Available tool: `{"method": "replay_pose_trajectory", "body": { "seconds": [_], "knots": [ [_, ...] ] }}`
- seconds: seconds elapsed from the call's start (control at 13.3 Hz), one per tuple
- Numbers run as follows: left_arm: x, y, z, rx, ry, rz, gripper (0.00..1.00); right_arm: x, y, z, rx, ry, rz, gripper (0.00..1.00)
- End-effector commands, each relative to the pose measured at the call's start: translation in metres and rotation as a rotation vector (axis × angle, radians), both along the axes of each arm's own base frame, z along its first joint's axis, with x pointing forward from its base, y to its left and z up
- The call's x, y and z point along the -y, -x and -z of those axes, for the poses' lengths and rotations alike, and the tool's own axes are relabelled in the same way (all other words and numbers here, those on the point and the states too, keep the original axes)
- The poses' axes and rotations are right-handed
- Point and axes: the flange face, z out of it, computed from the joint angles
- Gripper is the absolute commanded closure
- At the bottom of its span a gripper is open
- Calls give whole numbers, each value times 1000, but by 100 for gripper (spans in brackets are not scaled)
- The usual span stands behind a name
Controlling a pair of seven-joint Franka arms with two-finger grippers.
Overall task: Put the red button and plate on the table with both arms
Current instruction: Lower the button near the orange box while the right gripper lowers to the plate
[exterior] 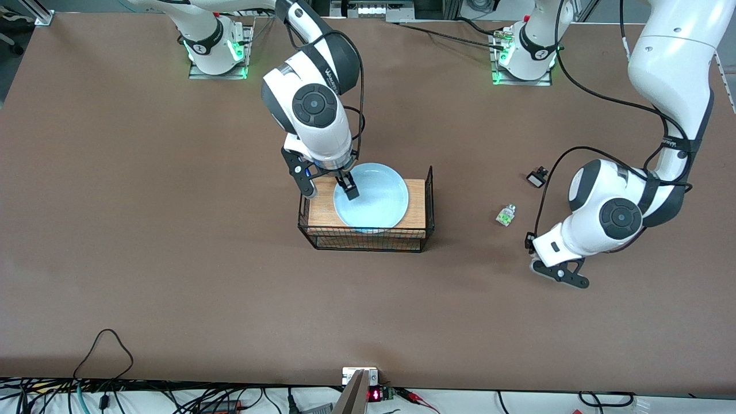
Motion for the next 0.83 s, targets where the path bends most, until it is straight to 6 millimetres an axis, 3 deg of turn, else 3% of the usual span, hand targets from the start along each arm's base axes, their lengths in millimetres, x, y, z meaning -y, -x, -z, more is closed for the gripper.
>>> {"method": "replay_pose_trajectory", "body": {
  "seconds": [0.0,0.15,0.38,0.75],
  "knots": [
    [-17,22,10,-11,13,10,79,-14,6,7,-6,5,1,0],
    [-33,31,22,-42,10,-10,79,-18,8,13,11,1,-16,0],
    [-35,33,32,-51,8,-5,79,-19,10,25,41,-21,-21,0],
    [-35,34,35,-55,9,-6,79,-14,10,26,38,-27,-11,4]
  ]
}}
